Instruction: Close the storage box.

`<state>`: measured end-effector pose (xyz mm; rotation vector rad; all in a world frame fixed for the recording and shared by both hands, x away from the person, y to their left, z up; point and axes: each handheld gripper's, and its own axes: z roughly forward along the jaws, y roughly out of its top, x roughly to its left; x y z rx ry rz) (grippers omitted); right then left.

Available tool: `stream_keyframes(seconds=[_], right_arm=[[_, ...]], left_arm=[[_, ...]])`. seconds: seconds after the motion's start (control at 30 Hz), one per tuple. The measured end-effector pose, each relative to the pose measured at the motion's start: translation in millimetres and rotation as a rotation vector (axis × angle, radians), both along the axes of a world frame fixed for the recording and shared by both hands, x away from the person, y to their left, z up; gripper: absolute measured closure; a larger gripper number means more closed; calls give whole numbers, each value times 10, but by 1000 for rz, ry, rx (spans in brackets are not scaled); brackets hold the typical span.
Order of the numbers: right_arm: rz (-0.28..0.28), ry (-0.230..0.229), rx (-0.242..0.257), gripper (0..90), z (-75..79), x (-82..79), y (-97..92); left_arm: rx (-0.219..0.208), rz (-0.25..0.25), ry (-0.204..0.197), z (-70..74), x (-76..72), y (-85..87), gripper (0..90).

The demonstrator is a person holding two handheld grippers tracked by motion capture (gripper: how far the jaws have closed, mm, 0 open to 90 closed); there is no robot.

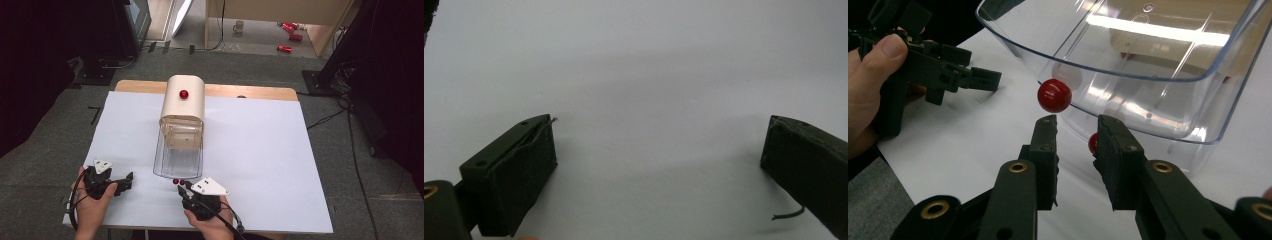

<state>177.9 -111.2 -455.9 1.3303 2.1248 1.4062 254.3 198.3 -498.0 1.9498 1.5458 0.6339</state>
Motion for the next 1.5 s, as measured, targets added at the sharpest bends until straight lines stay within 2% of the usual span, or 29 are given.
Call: stream_keyframes(seconds=[0.2,0.37,0.5,0.63,1.0,1.5], right_arm=[[-3,-4,18,730,7,-5,65],[-13,-12,8,709,14,-13,150],[-43,-10,-7,718,-6,-22,221],[-68,-16,-1,746,0,-26,220],[-71,-27,2,750,37,-23,200],[-87,-66,13,750,210,21,132]], left_arm=[[0,-1,0,0,0,1,11],[0,0,0,0,0,0,11],[0,-1,0,0,0,1,11],[0,-1,1,0,1,1,11],[0,-1,0,0,0,1,11],[0,0,0,0,1,1,11]])
